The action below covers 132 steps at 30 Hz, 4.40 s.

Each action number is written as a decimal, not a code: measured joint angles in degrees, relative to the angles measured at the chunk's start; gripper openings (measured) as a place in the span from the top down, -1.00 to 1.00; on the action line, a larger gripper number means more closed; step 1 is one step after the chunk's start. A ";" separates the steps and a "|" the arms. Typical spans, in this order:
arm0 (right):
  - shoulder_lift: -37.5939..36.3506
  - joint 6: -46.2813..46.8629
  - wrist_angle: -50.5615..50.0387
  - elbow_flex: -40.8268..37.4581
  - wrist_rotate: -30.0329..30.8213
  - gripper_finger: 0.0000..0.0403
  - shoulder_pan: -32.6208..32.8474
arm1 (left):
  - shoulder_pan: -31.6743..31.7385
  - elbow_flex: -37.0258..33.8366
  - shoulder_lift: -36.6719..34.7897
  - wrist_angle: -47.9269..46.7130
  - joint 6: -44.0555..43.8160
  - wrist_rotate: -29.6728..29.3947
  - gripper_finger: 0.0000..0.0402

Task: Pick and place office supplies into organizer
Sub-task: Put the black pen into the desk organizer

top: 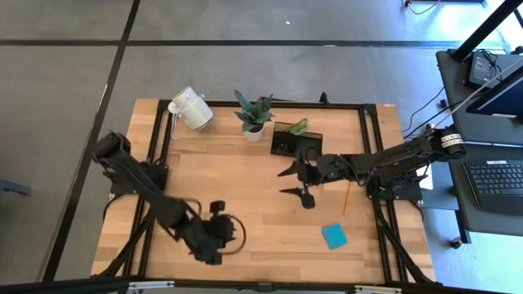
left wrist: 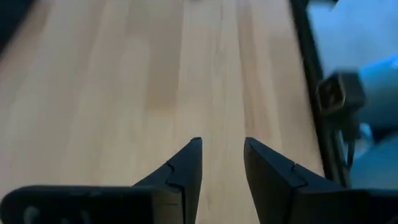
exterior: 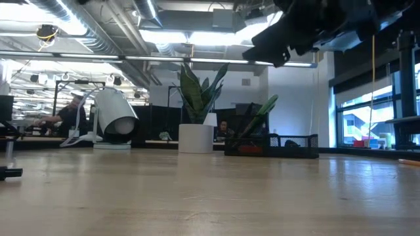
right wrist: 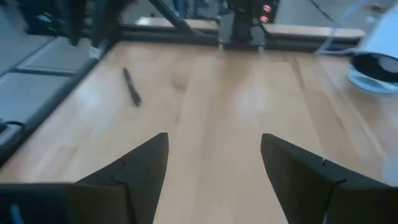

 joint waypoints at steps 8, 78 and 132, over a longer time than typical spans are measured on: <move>-0.04 -0.34 0.32 -0.01 3.23 -0.29 -0.36 | -2.80 12.99 13.41 -29.95 -26.20 18.33 0.41; 0.00 12.05 20.25 -18.92 2.03 -0.29 5.99 | 12.18 4.28 24.42 -16.52 -10.36 31.12 0.92; 18.84 -0.18 18.80 -11.28 7.78 0.25 11.82 | 23.50 4.02 25.47 13.03 8.47 16.94 0.93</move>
